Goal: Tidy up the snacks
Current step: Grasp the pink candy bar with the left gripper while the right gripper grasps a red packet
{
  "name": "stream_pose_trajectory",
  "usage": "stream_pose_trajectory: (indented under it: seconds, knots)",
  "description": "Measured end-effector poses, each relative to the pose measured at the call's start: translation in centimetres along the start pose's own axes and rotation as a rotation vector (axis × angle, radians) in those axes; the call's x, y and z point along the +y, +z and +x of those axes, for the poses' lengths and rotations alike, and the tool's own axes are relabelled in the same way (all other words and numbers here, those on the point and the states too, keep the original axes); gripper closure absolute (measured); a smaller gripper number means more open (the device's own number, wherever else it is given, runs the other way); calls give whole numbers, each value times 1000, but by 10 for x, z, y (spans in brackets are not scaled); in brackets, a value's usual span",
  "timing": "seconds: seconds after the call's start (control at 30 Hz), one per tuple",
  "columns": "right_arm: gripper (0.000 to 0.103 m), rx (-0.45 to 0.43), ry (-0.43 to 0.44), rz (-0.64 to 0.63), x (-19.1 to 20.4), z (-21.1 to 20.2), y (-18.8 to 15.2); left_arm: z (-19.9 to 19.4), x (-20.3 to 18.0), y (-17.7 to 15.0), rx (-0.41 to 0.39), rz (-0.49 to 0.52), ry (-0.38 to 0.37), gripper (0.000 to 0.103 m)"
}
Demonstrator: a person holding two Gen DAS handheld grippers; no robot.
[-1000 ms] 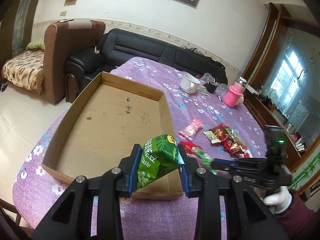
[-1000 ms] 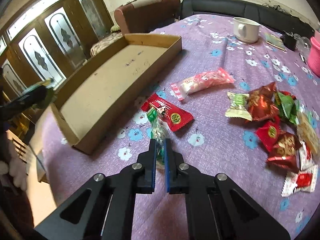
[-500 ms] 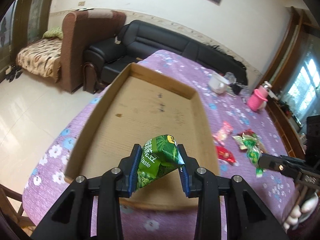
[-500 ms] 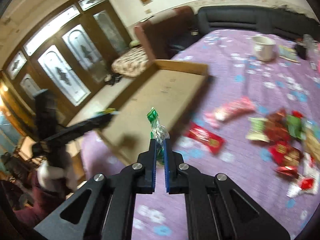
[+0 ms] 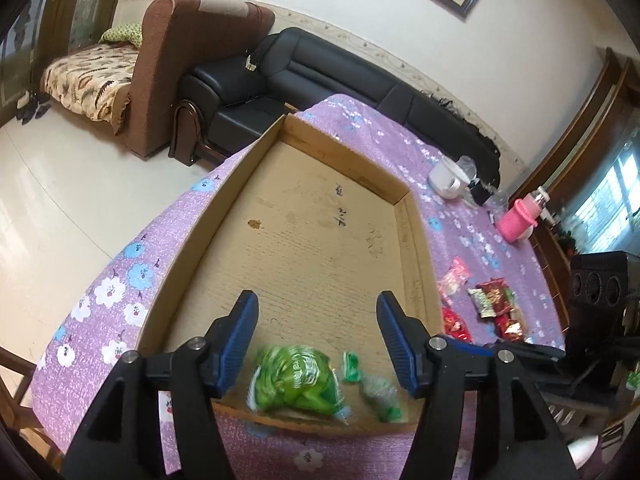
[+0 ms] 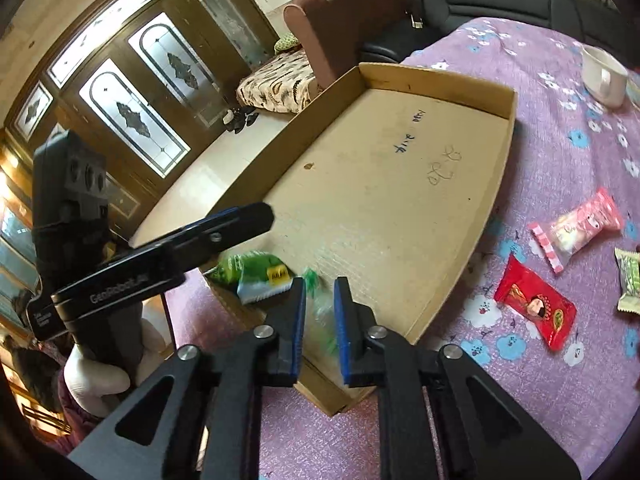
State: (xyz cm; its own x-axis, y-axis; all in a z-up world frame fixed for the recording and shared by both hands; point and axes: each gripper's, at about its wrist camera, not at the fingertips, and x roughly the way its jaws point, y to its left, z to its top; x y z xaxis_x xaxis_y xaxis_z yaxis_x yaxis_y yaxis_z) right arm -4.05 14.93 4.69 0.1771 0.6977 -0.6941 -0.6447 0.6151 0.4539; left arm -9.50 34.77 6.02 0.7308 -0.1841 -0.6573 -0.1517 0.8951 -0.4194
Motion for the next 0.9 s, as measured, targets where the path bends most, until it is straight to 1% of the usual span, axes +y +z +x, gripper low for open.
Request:
stream_pose_trajectory:
  seconds: [0.03,0.07,0.13,0.17,0.2,0.23,0.27,0.3,0.37,0.5,0.6,0.67,0.77,0.9]
  knots:
    - [86,-27,10,2,-4,-13,1,-5,0,-1,-12,-7,-4,42]
    - [84,-49,8,3,-6,-24,1,-10,-3,-2,-26,-9,-14,42]
    - [66,-112,-45,24,-23,-51,1,-23,-8,-5,-59,-1,-39,40]
    - [49,-144,-83,42,-36,-64,1,-29,-11,-8,-77,4,-50,36]
    - [41,-164,-113,60,-47,-71,0,-34,-14,-11,-93,7,-64,35]
    - [41,-181,-165,101,-67,-81,0,-37,-16,-13,-101,7,-77,33]
    - [41,-185,-189,141,-81,-86,0,-39,-18,-16,-104,9,-93,33]
    - [41,-189,-203,192,-98,-90,-1,-39,-22,-19,-102,13,-109,33]
    - [41,-185,-207,259,-120,-89,0,-39,-28,-21,-98,36,-140,33]
    - [41,-155,-237,307,-126,-65,12,-37,-47,-27,-86,123,-159,33]
    - [41,-145,-228,341,-128,-53,13,-37,-57,-31,-82,156,-164,33]
    - [41,-133,-248,310,-120,-41,19,-40,-60,-32,-86,172,-170,33]
    - [41,-82,-261,244,-108,-29,12,-40,-63,-28,-91,184,-169,33]
    - [41,-37,-276,57,-83,-19,-4,-34,-66,-16,-82,175,-193,33]
